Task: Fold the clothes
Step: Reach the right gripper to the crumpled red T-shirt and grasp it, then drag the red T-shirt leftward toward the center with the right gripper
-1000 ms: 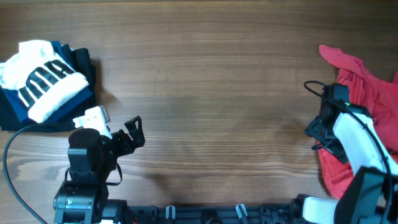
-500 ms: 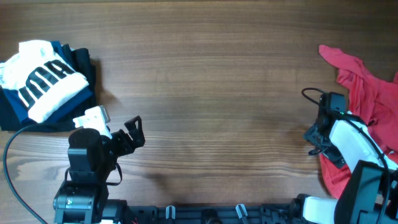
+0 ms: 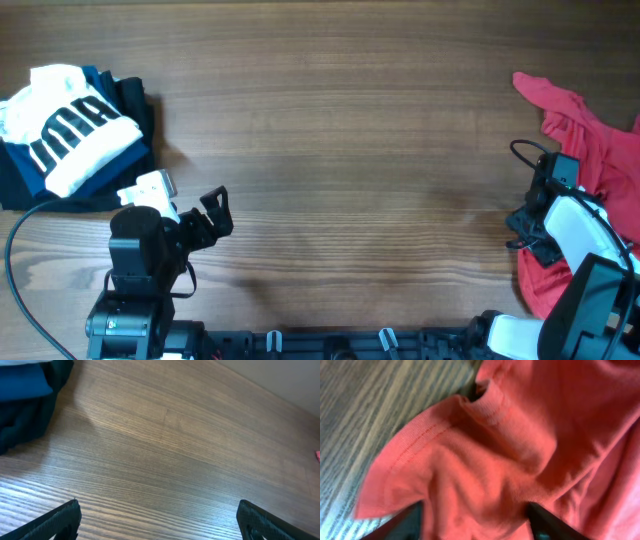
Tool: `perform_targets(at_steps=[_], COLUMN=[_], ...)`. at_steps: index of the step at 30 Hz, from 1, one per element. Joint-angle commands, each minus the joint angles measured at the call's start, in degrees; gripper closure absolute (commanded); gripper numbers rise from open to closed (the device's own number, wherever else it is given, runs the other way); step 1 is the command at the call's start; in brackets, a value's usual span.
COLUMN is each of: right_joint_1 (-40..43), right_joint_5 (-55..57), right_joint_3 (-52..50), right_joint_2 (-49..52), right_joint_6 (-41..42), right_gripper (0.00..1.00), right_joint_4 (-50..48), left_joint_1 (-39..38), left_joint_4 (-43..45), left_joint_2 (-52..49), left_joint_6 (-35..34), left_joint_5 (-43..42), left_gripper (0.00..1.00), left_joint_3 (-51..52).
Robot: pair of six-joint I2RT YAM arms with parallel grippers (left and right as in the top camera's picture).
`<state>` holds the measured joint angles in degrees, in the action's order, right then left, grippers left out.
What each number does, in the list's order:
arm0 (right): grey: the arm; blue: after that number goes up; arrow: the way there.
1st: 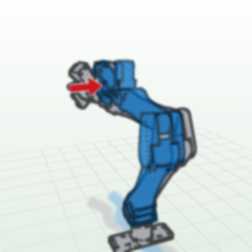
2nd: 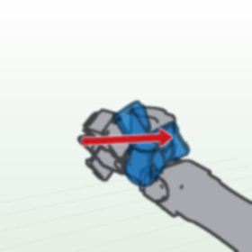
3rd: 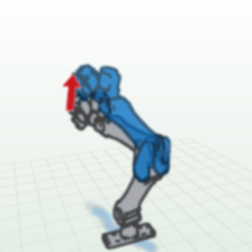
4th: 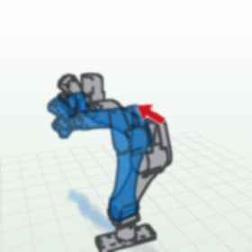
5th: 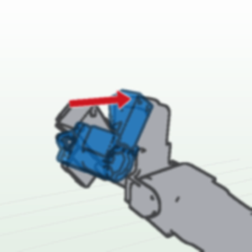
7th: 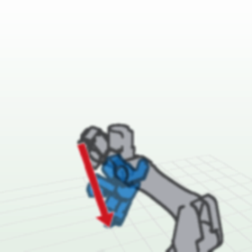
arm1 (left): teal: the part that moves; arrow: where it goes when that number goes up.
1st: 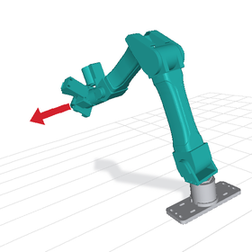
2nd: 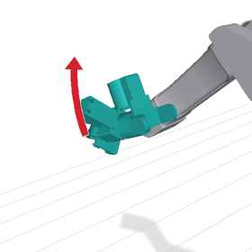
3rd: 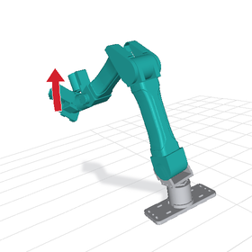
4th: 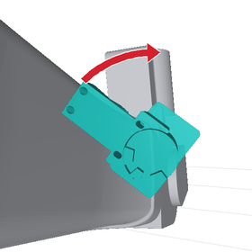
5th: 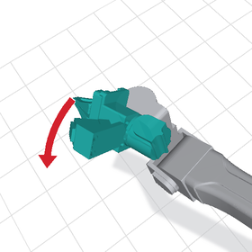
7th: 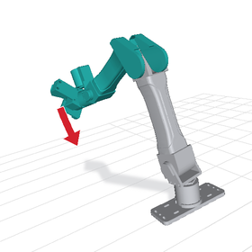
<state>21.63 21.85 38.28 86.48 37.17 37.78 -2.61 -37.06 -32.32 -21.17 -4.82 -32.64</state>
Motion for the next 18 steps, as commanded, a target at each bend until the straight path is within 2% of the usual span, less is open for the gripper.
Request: perform_targets(at_steps=[1,3,7,14,16,18], right_joint_1=[1.0,1.0,1.0,0.9,0.9,0.8], right_joint_5=[-4.2,-4.3,-4.4,-8.0,-15.8,-28.5], right_joint_3=[-3.4,-3.4,-3.7,-4.9,-4.7,-2.8], right_joint_2=[3.2,3.2,3.2,3.2,3.2,3.2], right_joint_6=[-1.3,-1.2,-1.2,-2.1,-7.4,-16.2], right_gripper=[0.6,0.77,0.94,0.96,0.96,0.96], right_joint_4=[0.2,0.2,-0.1,-2.7,-4.9,-5.4], left_joint_1=[0.2,0.2,0.2,0.2,0.2,0.2], left_joint_4=[0.4,0.4,0.4,1.3,2.2,3.3], left_joint_2=[0.0,0.0,0.0,0.0,0.0,0.0], left_joint_6=[-0.3,-0.3,-0.3,-0.3,-0.3,-0.3], left_joint_5=[0.0,0.3,0.4,0.4,0.4,0.4], left_gripper=[0.0,0.0,0.0,0.0,0.0,0.0], left_joint_3=[-1.3,-1.3,-1.3,-1.3,-1.3,-1.3])
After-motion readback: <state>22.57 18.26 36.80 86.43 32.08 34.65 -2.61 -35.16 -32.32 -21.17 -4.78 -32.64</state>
